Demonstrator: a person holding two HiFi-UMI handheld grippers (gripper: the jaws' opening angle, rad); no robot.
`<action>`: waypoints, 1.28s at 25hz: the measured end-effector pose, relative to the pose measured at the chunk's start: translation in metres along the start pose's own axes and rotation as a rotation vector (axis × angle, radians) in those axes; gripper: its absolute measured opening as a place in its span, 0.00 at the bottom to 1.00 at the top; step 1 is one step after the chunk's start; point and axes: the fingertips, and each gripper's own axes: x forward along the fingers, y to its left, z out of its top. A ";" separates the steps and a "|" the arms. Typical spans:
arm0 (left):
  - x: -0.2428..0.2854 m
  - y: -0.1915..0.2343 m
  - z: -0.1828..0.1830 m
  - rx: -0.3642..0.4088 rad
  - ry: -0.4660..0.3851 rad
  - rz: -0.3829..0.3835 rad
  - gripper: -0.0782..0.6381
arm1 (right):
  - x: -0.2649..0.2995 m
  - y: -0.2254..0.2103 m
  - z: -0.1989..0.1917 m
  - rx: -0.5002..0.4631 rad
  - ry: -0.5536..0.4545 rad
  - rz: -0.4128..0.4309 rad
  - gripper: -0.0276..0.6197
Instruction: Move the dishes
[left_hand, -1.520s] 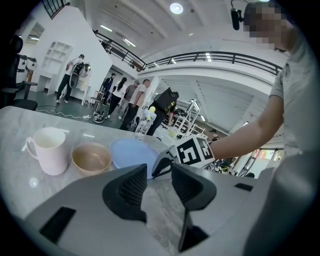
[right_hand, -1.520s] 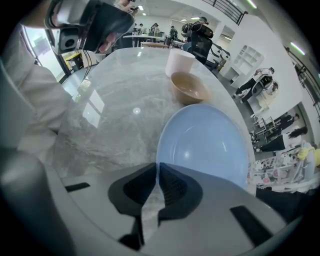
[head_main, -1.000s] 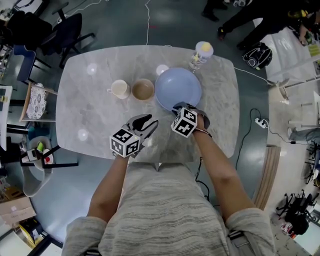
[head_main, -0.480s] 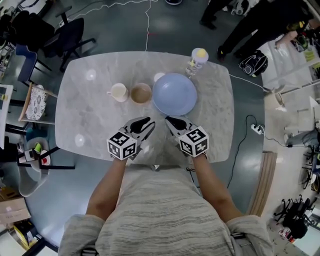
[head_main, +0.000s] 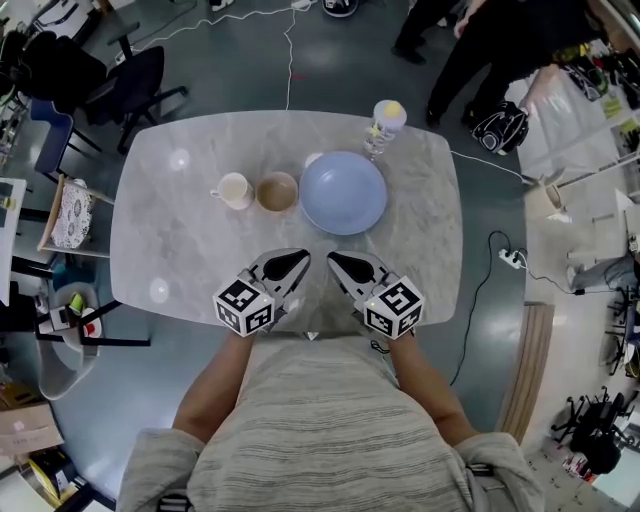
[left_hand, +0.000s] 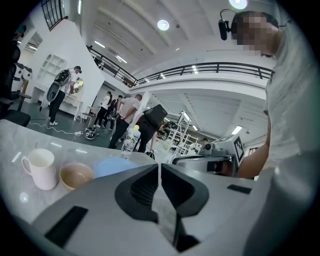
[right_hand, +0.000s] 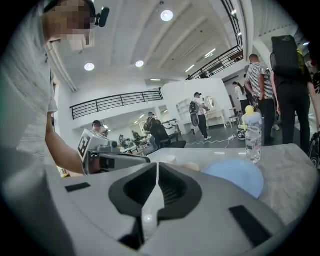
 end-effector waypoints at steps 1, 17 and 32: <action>-0.001 -0.002 0.001 0.004 -0.001 -0.006 0.16 | -0.001 0.002 0.001 -0.001 -0.005 0.006 0.09; -0.008 -0.015 0.009 0.026 0.003 -0.036 0.16 | 0.005 0.021 0.005 -0.068 0.029 0.045 0.07; -0.007 -0.014 0.007 0.015 0.012 -0.052 0.16 | 0.006 0.017 0.007 -0.061 0.023 0.035 0.07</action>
